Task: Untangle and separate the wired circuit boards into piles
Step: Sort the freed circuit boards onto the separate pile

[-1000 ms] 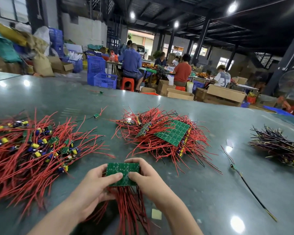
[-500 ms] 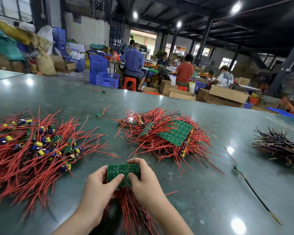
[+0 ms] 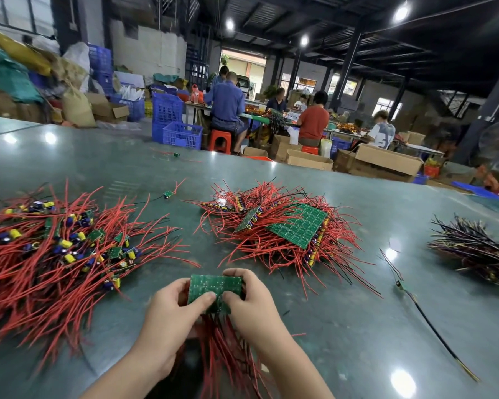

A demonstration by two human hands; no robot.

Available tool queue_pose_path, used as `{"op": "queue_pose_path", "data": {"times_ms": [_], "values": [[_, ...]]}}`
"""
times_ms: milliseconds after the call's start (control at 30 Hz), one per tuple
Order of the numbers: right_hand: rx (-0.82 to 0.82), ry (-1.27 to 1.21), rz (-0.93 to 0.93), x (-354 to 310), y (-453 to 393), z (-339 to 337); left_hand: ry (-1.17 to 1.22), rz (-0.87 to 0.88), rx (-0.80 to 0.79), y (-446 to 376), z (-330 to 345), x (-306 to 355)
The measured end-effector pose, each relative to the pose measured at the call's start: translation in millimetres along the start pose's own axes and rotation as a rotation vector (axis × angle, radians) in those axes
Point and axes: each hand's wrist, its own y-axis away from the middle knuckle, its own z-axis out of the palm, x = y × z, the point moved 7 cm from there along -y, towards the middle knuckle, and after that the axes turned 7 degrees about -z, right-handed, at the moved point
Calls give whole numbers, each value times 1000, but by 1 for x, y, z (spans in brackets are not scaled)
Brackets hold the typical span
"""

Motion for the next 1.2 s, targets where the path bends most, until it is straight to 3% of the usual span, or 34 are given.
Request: {"op": "queue_pose_path", "data": {"times_ms": [100, 300, 500, 633, 767, 867, 933, 1000, 1100, 1200], "values": [[4, 5, -10, -4, 0, -5, -52, 5, -19, 0, 3, 6], [162, 100, 16, -2, 1, -20, -251, 166, 147, 4, -2, 23], [320, -203, 219, 20, -3, -56, -185, -159, -59, -24, 4, 52], [500, -456, 319, 33, 0, -68, -214, -77, -90, -59, 13, 105], [647, -620, 352, 40, 7, -72, 165, -37, -279, -83, 60, 142], [721, -670, 355, 42, 10, -83, -6, -136, -244, -93, 74, 126], [696, -760, 355, 39, 8, -81, -272, -174, -159, -89, 67, 104], [631, -894, 352, 33, 4, -70, -379, -232, -258, -79, 66, 78], [496, -944, 324, 23, 0, -46, -305, -381, -534, -48, 69, 40], [347, -744, 216, 15, -2, -31, -223, -201, -482, -33, 53, 28]]}}
